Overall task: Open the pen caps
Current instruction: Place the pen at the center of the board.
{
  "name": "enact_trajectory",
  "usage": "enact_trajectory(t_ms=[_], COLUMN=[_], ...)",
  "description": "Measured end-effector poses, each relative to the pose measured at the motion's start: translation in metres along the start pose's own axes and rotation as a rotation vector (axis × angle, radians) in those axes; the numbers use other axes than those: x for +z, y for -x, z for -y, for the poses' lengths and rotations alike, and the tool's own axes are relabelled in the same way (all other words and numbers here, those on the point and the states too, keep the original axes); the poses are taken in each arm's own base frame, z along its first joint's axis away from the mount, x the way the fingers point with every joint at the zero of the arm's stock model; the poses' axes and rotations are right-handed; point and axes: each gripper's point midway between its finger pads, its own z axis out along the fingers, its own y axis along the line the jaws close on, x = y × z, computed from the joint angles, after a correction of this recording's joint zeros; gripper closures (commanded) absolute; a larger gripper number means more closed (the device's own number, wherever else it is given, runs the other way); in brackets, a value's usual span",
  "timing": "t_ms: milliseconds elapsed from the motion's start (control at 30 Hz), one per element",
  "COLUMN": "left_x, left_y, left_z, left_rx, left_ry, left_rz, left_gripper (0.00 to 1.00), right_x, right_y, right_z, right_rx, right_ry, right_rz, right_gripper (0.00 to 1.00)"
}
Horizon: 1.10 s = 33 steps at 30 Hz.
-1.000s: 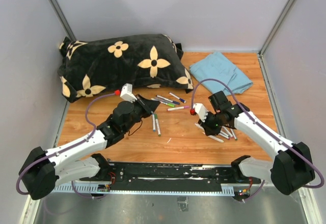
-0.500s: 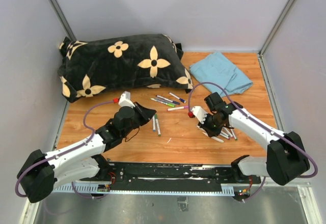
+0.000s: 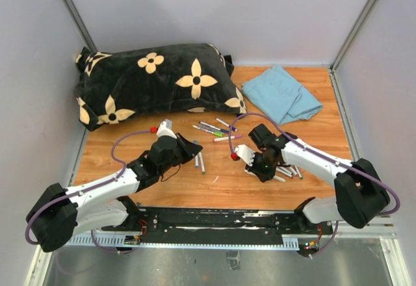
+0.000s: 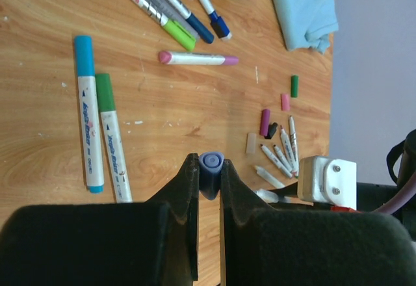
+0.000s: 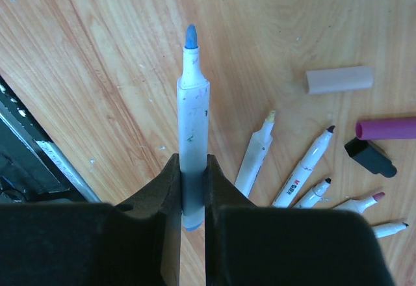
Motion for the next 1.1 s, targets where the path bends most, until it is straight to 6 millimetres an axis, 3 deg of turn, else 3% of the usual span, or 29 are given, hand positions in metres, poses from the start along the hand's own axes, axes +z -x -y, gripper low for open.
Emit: enact_trajectory(t_ms=[467, 1100], left_x=[0.008, 0.011], left_y=[-0.020, -0.028], left_z=[-0.015, -0.008], left_rx=[-0.003, 0.008], left_ry=[0.048, 0.043], left_rz=[-0.076, -0.104], left_gripper=[1.00, 1.00], right_x=[0.010, 0.012], right_y=[-0.017, -0.026], right_z=[0.009, 0.016], right_rx=[0.009, 0.011], right_ry=[-0.032, -0.068], right_rz=[-0.103, -0.157], right_gripper=[0.88, 0.88])
